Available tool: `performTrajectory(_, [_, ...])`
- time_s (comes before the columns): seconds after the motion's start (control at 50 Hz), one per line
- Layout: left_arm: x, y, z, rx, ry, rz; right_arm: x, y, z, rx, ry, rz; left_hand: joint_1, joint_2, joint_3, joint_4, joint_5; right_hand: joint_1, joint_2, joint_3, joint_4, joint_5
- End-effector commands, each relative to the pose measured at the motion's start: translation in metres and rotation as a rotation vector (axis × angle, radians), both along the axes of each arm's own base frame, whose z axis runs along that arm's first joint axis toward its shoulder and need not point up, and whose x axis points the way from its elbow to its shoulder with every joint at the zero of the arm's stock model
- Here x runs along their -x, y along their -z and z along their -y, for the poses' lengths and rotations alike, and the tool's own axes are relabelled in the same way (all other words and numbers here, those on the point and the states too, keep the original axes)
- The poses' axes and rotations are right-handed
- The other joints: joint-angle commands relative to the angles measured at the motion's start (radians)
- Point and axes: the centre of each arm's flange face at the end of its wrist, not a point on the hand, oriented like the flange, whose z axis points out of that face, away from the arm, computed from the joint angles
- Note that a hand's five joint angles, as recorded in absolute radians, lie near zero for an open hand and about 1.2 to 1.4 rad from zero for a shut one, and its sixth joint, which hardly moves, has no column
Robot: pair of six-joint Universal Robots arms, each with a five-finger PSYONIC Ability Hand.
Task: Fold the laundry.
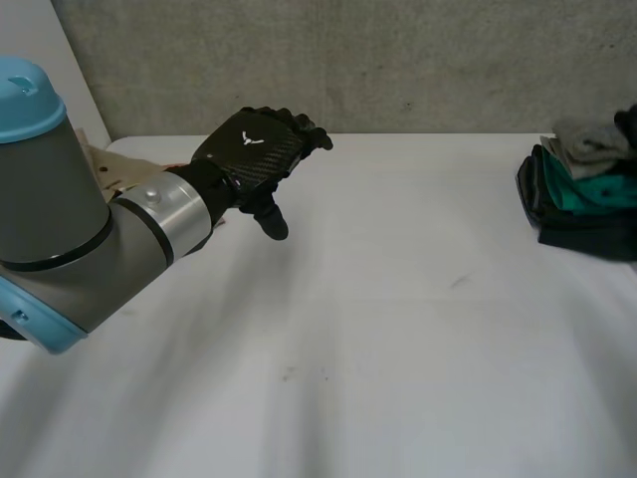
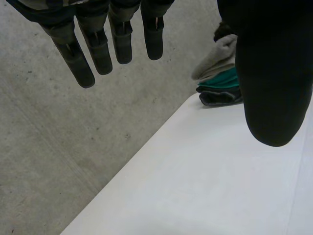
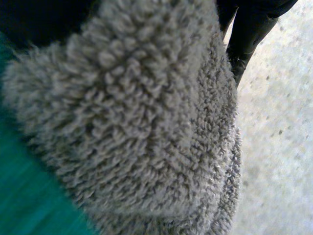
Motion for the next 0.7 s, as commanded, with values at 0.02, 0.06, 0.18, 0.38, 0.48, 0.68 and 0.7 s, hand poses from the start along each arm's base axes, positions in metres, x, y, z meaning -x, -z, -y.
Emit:
performTrajectory(0.02, [0.001,0.0,-0.002,-0.001,0.007,0.0,0.013,0.015,-0.018,-0.055,-0.078,-0.039,0.028,0.032,0.029,0.033,0.042,0.51,0.236,0.26,0.222,0.309])
performTrajectory(0.06, [0.001,-0.001,-0.002,0.001,0.005,0.0,0.013,0.013,-0.019,-0.058,-0.092,-0.042,0.028,0.032,0.029,0.033,0.042,0.51,0.236,0.26,0.222,0.309])
performTrajectory(0.18, [0.001,-0.002,-0.004,0.002,0.005,-0.001,0.031,-0.005,-0.021,-0.056,-0.071,-0.013,0.031,0.035,0.032,0.036,0.045,0.51,0.236,0.26,0.222,0.309])
performTrajectory(0.38, [0.001,-0.006,-0.008,0.012,0.002,-0.006,0.05,-0.008,-0.02,-0.06,-0.067,0.023,0.028,0.032,0.029,0.033,0.042,0.447,0.174,0.197,0.159,0.246])
performTrajectory(0.48, [0.001,-0.006,-0.008,0.011,0.002,-0.007,0.049,-0.007,-0.028,-0.097,-0.051,0.044,0.028,0.032,0.029,0.033,0.042,-0.712,-0.985,-0.962,-1.0,-0.913])
performTrajectory(0.68, [0.001,-0.007,-0.01,0.011,0.005,-0.008,0.052,-0.069,-0.072,-0.238,0.023,0.122,0.028,0.032,0.029,0.033,0.042,-0.712,-0.985,-0.962,-1.0,-0.913])
performTrajectory(0.7, [0.001,-0.007,-0.01,0.011,0.005,-0.008,0.053,-0.074,-0.077,-0.25,0.03,0.126,0.028,0.032,0.029,0.033,0.042,-0.712,-0.985,-0.962,-1.0,-0.913])
